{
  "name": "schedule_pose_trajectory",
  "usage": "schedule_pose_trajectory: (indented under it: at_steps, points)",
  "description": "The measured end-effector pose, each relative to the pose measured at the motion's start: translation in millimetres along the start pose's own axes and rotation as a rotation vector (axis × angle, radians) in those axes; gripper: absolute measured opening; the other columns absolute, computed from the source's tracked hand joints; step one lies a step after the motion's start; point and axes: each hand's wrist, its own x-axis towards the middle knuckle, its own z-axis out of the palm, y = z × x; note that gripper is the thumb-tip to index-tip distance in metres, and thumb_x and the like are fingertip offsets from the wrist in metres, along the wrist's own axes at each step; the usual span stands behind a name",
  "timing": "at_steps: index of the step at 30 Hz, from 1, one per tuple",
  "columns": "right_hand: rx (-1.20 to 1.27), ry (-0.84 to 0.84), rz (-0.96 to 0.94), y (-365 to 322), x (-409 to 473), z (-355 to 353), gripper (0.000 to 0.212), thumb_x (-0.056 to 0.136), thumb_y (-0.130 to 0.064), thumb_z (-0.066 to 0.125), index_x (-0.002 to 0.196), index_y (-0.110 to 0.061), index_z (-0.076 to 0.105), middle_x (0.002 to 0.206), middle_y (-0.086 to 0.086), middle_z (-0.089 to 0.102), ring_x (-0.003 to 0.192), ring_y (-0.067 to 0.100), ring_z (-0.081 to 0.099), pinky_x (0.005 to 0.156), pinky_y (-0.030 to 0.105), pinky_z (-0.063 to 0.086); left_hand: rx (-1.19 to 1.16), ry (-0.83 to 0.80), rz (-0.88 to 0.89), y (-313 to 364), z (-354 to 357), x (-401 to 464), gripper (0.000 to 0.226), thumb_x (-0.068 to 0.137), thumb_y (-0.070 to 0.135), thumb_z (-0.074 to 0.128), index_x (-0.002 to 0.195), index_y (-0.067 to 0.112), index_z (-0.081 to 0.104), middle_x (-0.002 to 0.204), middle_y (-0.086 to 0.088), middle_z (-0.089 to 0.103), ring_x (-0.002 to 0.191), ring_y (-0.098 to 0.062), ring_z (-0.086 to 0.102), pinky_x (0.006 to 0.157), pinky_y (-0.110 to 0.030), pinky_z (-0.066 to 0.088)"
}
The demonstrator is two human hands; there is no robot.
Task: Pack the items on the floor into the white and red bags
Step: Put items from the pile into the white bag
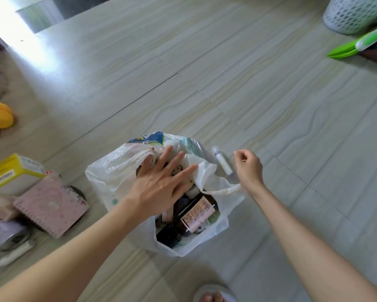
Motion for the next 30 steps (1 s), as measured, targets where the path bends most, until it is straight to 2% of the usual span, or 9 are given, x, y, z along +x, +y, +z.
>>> schedule_pose_trajectory:
  at_steps: [4,8,10,12,15,19,23,27,30]
  points:
    - [-0.363,-0.268,-0.004,34,38,24,0.041,0.084,-0.032,0.064,0.116,-0.007,0.056,0.114,0.012,0.058,0.105,0.026,0.054,0.083,0.028,0.039,-0.018,0.017,0.004,-1,4,0,0.047,0.09,0.05,0.027,0.128,0.036,0.05,0.135,-0.008,0.052,0.13,-0.035,0.042,0.098,-0.049,0.018]
    - [-0.476,-0.253,-0.052,40,39,39,0.03,0.084,-0.019,0.062,0.108,0.0,0.059,0.105,0.017,0.059,0.101,0.032,0.054,0.076,0.031,0.04,-0.004,0.034,0.007,-1,5,0,0.047,0.089,0.05,0.028,0.127,0.036,0.052,0.135,-0.008,0.053,0.13,-0.034,0.042,0.1,-0.048,0.017]
    - [-0.293,-0.234,0.088,33,37,35,0.025,0.083,-0.014,0.06,0.1,0.004,0.063,0.084,0.014,0.06,0.081,0.027,0.057,0.066,0.032,0.044,-0.01,0.043,0.005,-1,6,-1,0.047,0.089,0.05,0.029,0.126,0.036,0.053,0.133,-0.008,0.054,0.13,-0.034,0.042,0.1,-0.047,0.017]
    - [0.197,-0.203,0.277,15,24,20,0.026,0.084,-0.008,0.058,0.103,0.008,0.064,0.07,0.008,0.055,0.064,0.018,0.052,0.06,0.028,0.046,-0.015,0.042,0.005,-2,7,-1,0.047,0.089,0.05,0.029,0.125,0.036,0.055,0.132,-0.008,0.056,0.13,-0.033,0.042,0.1,-0.046,0.017]
    - [0.486,-0.214,0.163,-22,-12,-21,0.018,0.087,-0.009,0.058,0.102,-0.008,0.068,0.074,-0.002,0.059,0.069,0.009,0.051,0.062,0.02,0.042,-0.03,0.004,0.002,-5,8,1,0.049,0.089,0.052,0.025,0.124,0.035,0.056,0.13,-0.008,0.057,0.129,-0.032,0.044,0.099,-0.044,0.018]
    - [0.214,-0.37,-0.182,-59,-78,-56,0.013,0.084,-0.013,0.062,0.091,-0.02,0.07,0.072,-0.015,0.067,0.063,-0.005,0.056,0.059,0.007,0.042,-0.041,-0.101,-0.019,-6,-3,-6,0.055,0.095,0.051,0.013,0.128,0.032,0.052,0.132,-0.009,0.055,0.13,-0.032,0.042,0.103,-0.044,0.017]
    - [-0.344,-0.36,-0.402,-48,-117,-39,0.021,0.082,-0.019,0.062,0.1,-0.014,0.07,0.089,0.0,0.059,0.087,0.014,0.049,0.07,0.017,0.032,-0.017,-0.001,0.029,-7,-21,-33,0.037,0.085,0.03,0.037,0.12,0.022,0.048,0.122,-0.015,0.061,0.118,-0.038,0.054,0.104,-0.051,0.029]
    - [-0.44,-0.38,-0.487,-40,-142,-14,0.024,0.087,-0.014,0.056,0.108,-0.009,0.065,0.102,0.008,0.057,0.099,0.022,0.05,0.08,0.02,0.032,-0.064,0.075,0.043,-23,-52,-69,0.053,0.064,0.003,0.066,0.115,0.012,0.055,0.117,-0.019,0.061,0.11,-0.037,0.059,0.089,-0.046,0.05]
    - [-0.436,-0.175,-0.501,-47,-149,-7,0.024,0.084,-0.011,0.06,0.106,-0.004,0.059,0.107,0.012,0.053,0.101,0.026,0.052,0.089,0.033,0.043,-0.131,0.189,-0.019,-30,-73,-96,0.051,0.055,-0.007,0.076,0.102,0.009,0.065,0.103,-0.013,0.065,0.09,-0.03,0.065,0.076,-0.036,0.054]
